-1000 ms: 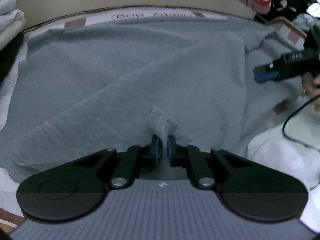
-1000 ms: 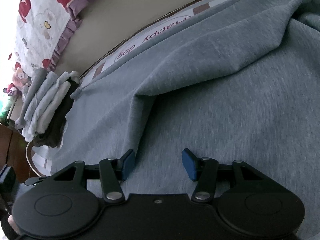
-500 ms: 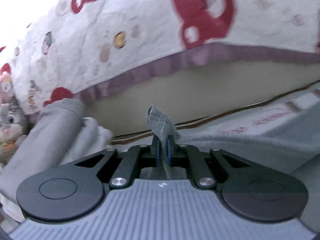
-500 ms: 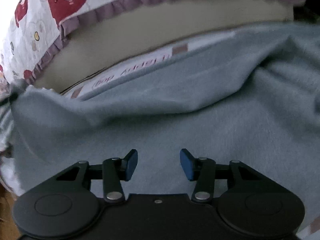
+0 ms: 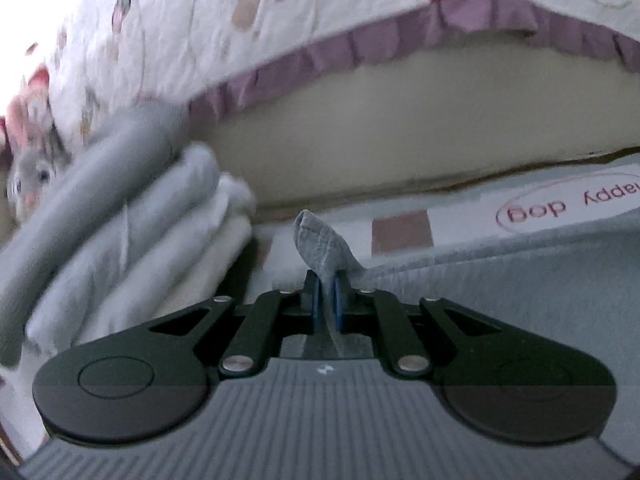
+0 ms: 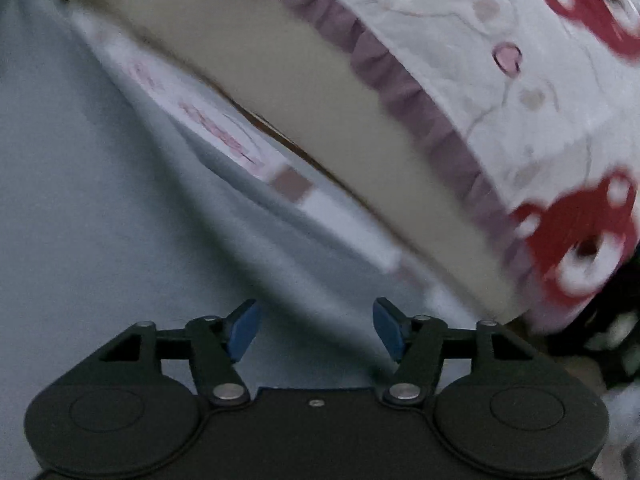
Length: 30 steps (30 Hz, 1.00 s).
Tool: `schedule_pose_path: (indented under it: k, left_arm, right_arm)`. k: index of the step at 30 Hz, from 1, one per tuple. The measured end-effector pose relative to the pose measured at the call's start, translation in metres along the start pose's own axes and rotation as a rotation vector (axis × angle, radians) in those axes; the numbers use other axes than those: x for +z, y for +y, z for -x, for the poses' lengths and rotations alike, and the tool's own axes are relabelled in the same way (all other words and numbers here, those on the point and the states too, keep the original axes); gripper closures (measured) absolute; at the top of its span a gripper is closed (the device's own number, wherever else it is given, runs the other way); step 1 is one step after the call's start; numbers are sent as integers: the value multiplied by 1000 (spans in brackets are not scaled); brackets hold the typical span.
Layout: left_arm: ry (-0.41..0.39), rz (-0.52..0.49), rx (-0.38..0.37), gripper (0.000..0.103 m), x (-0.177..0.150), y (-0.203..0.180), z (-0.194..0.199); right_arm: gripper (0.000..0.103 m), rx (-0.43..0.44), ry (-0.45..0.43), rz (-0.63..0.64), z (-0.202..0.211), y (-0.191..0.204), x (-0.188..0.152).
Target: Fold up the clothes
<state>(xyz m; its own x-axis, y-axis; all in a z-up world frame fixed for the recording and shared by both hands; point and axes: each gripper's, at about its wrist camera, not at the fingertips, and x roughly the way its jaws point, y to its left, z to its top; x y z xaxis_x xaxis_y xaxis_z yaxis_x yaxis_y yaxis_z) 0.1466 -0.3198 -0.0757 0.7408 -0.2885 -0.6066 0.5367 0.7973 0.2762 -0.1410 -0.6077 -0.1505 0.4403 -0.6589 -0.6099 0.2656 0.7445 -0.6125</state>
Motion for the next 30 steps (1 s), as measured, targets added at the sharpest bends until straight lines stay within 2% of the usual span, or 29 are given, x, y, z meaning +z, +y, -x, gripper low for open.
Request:
schedule_pose_path:
  k: [2, 3, 4, 5, 6, 7, 9, 11, 13, 15, 17, 19, 23, 26, 30]
  left_arm:
    - [27, 45, -24, 96, -1, 3, 3]
    - [12, 42, -20, 96, -3, 3, 5]
    - [-3, 39, -15, 96, -4, 3, 6]
    - [-17, 36, -10, 96, -5, 2, 7]
    - [-32, 33, -6, 96, -6, 2, 9]
    - [-40, 42, -6, 96, -6, 4, 10]
    - [-47, 87, -15, 96, 0, 11, 13]
    - [-78, 123, -6, 96, 8, 19, 19]
    - [-117, 128, 22, 96, 15, 22, 22]
    - [-110, 157, 28, 96, 24, 25, 10]
    - [-40, 184, 31, 96, 31, 25, -22]
    - [16, 160, 56, 96, 31, 16, -56]
    - [71, 36, 108, 96, 22, -6, -104]
    - [82, 12, 130, 96, 21, -10, -119]
    - [89, -74, 141, 89, 17, -10, -126]
  right_arm:
    - [28, -73, 53, 191, -15, 4, -5]
    - [28, -65, 76, 281, -19, 7, -11]
    - [36, -54, 96, 359, -23, 10, -17]
    - [71, -28, 101, 374, -26, 9, -24]
    - [97, 1, 89, 327, -25, 2, -29]
    - [102, 18, 52, 222, -19, -13, -29]
    - [102, 45, -22, 16, -5, -42, -28]
    - [102, 26, -95, -168, 12, -75, -19]
    - [102, 47, -147, -299, 25, -104, -6]
    - [102, 48, -144, -291, 21, -116, 9]
    - [101, 3, -99, -108, -3, -104, 23]
    - [101, 14, -47, 17, -35, -89, 28]
    - [101, 105, 46, -30, -89, -83, 37]
    - [101, 113, 78, -111, -105, -86, 44]
    - [100, 141, 114, -167, -115, -85, 44]
